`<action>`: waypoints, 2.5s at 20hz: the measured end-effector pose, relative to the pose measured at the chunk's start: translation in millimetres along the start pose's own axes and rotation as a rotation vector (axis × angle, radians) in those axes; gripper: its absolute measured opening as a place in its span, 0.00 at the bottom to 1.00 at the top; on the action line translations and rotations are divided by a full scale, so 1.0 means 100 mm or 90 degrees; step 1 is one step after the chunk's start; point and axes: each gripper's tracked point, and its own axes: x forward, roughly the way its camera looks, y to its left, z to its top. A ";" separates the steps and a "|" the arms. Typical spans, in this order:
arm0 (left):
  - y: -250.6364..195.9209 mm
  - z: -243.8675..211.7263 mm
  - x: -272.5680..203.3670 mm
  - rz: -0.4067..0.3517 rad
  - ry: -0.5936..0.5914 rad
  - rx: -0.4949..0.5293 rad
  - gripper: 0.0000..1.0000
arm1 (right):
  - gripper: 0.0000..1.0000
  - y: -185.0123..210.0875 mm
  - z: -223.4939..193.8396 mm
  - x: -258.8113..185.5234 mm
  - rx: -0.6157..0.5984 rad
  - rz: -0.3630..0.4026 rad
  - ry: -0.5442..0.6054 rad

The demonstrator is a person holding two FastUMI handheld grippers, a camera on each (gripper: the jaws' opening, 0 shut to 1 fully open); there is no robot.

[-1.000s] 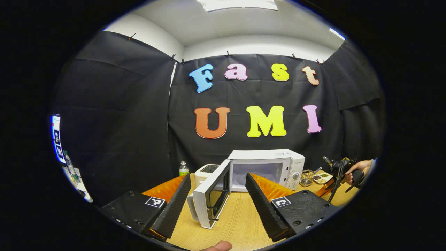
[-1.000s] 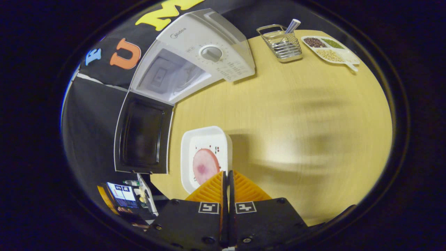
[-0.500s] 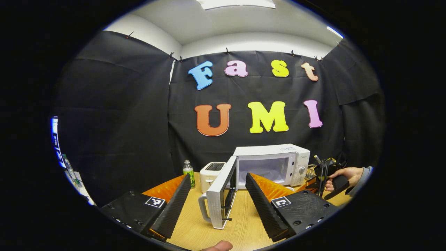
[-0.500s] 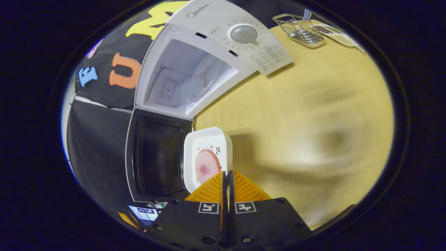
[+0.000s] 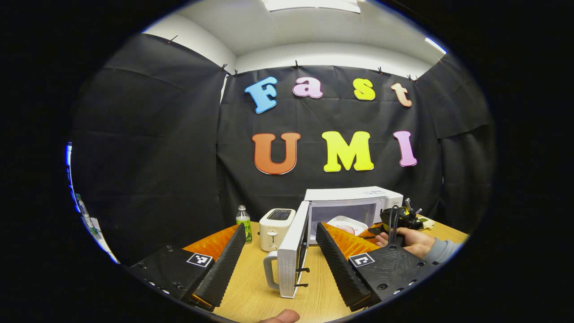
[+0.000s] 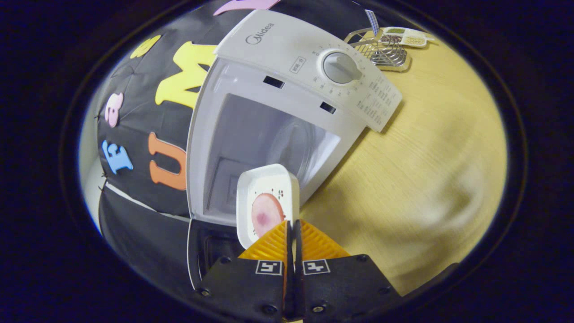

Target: Open the microwave oven with the left hand, put the food in, and close the microwave oven.

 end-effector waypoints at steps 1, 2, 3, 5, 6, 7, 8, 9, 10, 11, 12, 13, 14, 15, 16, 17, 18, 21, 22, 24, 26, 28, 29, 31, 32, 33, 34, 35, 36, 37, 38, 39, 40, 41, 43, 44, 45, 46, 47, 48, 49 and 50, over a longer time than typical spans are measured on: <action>0.01 0.00 0.01 -0.002 -0.001 0.000 0.84 | 0.04 0.01 0.04 0.11 0.012 -0.004 -0.023; 0.03 -0.03 0.02 -0.006 -0.001 0.000 0.84 | 0.04 0.00 0.07 0.22 0.018 -0.012 -0.040; 0.04 -0.04 0.03 -0.007 -0.001 0.001 0.84 | 0.04 0.00 0.10 0.32 0.030 -0.016 -0.055; 0.08 -0.11 0.05 -0.006 0.004 0.005 0.94 | 0.04 0.09 0.17 0.49 0.064 0.006 -0.088; 0.10 -0.14 0.05 -0.006 0.009 0.006 0.84 | 0.04 0.14 0.21 0.56 0.075 0.019 -0.104; 0.11 -0.18 0.06 -0.005 0.014 0.007 0.84 | 0.04 0.18 0.27 0.61 0.079 0.029 -0.126; 0.12 -0.20 0.08 -0.005 0.018 0.008 0.94 | 0.04 0.19 0.32 0.66 0.076 0.032 -0.145; 0.13 -0.23 0.10 -0.005 0.021 0.011 0.84 | 0.04 0.22 0.37 0.72 0.076 0.040 -0.168; 0.14 -0.27 0.11 -0.005 0.025 0.012 0.94 | 0.00 0.22 0.39 0.78 0.073 0.043 -0.185; 0.13 -0.30 0.12 -0.005 0.027 0.012 0.84 | 0.00 0.22 0.42 0.83 0.077 0.048 -0.202; 0.14 -0.32 0.13 -0.006 0.029 0.012 0.84 | 0.04 0.20 0.44 0.90 0.081 0.046 -0.212; 0.12 -0.34 0.13 -0.008 0.032 0.010 0.84 | 0.05 0.18 0.46 0.95 0.085 0.045 -0.224; 0.11 -0.37 0.15 -0.011 0.034 0.009 0.84 | 0.05 0.16 0.46 1.00 0.088 0.042 -0.227; 0.10 -0.40 0.16 -0.012 0.040 0.009 0.84 | 0.00 0.14 0.47 1.05 0.089 0.041 -0.231; 0.09 -0.43 0.18 -0.012 0.045 0.011 0.84 | 0.06 0.12 0.47 1.10 0.086 0.038 -0.234; 0.09 -0.44 0.19 -0.012 0.047 0.013 0.94 | 0.08 0.10 0.47 1.14 0.078 0.032 -0.234; 0.09 -0.45 0.20 -0.012 0.047 0.015 0.94 | 0.08 0.09 0.48 1.17 0.072 0.033 -0.239; 0.08 -0.46 0.22 -0.010 0.051 0.011 0.94 | 0.13 0.13 0.52 1.20 0.049 0.038 -0.248; 0.07 -0.47 0.21 -0.011 0.051 0.007 0.94 | 0.13 0.13 0.54 1.21 0.041 0.037 -0.253; 0.05 -0.50 0.21 -0.018 0.054 0.001 0.84 | 0.00 0.13 0.56 1.20 0.017 0.031 -0.263; 0.06 -0.55 0.23 -0.020 0.060 0.003 0.94 | 0.12 0.12 0.56 1.19 -0.024 0.016 -0.266; 0.11 -0.58 0.22 -0.014 0.060 0.009 0.95 | 0.16 0.16 0.55 1.16 -0.081 0.003 -0.268; 0.14 -0.57 0.21 -0.008 0.058 0.009 0.95 | 0.23 0.17 0.56 1.13 -0.116 -0.008 -0.270; 0.18 -0.57 0.18 0.001 0.059 0.006 0.94 | 0.21 0.21 0.59 1.05 -0.179 -0.014 -0.281; 0.20 -0.57 0.17 0.002 0.059 0.004 0.94 | 0.38 0.25 0.60 0.98 -0.209 -0.017 -0.289; 0.22 -0.56 0.15 0.005 0.055 0.002 0.94 | 0.43 0.27 0.62 0.91 -0.240 -0.020 -0.293; 0.25 -0.53 0.14 0.008 0.053 0.000 0.94 | 0.54 0.29 0.64 0.84 -0.272 -0.022 -0.302; 0.27 -0.54 0.13 0.011 0.054 -0.001 0.94 | 0.72 0.31 0.66 0.77 -0.304 -0.025 -0.308; 0.30 -0.55 0.11 0.015 0.055 -0.001 0.94 | 0.90 0.32 0.67 0.70 -0.343 -0.031 -0.313; 0.32 -0.55 0.09 0.020 0.055 0.002 0.94 | 0.88 0.33 0.68 0.59 -0.381 -0.035 -0.315; 0.36 -0.55 0.09 0.024 0.056 0.006 0.94 | 1.00 0.36 0.67 0.51 -0.417 -0.036 -0.315; 0.39 -0.58 0.09 0.028 0.064 0.007 0.84 | 0.90 0.40 0.64 0.40 -0.447 -0.029 -0.311; 0.42 -0.62 0.11 0.033 0.071 0.006 0.84 | 0.91 0.42 0.60 0.29 -0.469 -0.021 -0.306; 0.44 -0.66 0.10 0.032 0.078 0.009 0.83 | 1.00 0.45 0.56 0.17 -0.483 -0.012 -0.297; 0.55 -0.77 0.15 0.045 0.094 0.021 0.77 | 1.00 0.51 0.47 -0.10 -0.505 0.012 -0.279; 0.61 -0.80 0.15 0.057 0.095 0.026 0.66 | 0.91 0.53 0.45 -0.25 -0.518 0.024 -0.274; 0.68 -0.83 0.19 0.067 0.091 0.025 0.60 | 0.91 0.58 0.44 -0.42 -0.536 0.037 -0.277; 0.72 -0.85 0.22 0.073 0.086 0.022 0.51 | 0.91 0.61 0.43 -0.58 -0.553 0.047 -0.283; 0.75 -0.87 0.23 0.077 0.082 0.015 0.33 | 1.00 0.66 0.43 -0.76 -0.573 0.060 -0.293; 0.75 -0.92 0.26 0.074 0.083 0.007 0.13 | 0.91 0.66 0.42 -0.91 -0.592 0.067 -0.299; 0.78 -0.97 0.29 0.068 0.077 0.003 0.16 | 1.00 0.68 0.44 -1.08 -0.608 0.077 -0.309; 0.80 -1.05 0.38 0.074 0.082 0.001 0.07 | 1.00 0.69 0.42 -1.25 -0.622 0.082 -0.317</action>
